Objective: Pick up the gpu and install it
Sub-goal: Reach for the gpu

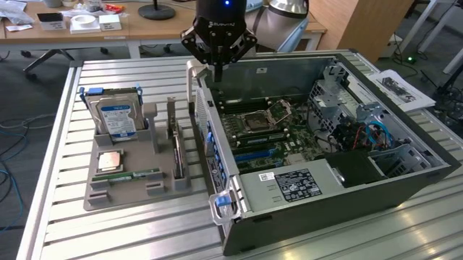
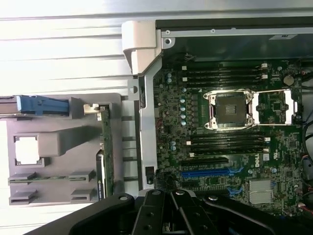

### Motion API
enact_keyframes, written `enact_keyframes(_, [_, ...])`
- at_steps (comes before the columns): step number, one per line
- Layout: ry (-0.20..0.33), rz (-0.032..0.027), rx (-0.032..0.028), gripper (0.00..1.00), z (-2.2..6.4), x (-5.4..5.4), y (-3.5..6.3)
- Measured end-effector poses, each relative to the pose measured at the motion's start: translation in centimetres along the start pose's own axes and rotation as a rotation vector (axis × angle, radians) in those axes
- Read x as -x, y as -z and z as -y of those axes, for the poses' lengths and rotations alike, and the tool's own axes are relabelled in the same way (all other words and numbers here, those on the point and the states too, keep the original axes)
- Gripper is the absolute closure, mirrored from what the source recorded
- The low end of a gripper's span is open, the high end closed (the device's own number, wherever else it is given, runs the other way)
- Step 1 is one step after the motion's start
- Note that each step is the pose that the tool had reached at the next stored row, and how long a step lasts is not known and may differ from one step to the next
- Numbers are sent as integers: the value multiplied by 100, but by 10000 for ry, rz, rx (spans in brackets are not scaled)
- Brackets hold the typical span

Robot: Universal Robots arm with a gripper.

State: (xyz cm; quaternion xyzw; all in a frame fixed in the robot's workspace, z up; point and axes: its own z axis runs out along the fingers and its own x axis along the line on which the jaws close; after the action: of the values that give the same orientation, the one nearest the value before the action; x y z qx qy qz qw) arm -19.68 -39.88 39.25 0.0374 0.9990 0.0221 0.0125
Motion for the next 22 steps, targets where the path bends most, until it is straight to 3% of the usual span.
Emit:
enact_keyframes(12, [0,0,0,89,18,-242,2])
enact_keyframes(22, [1,0,0,89,38,-503,1])
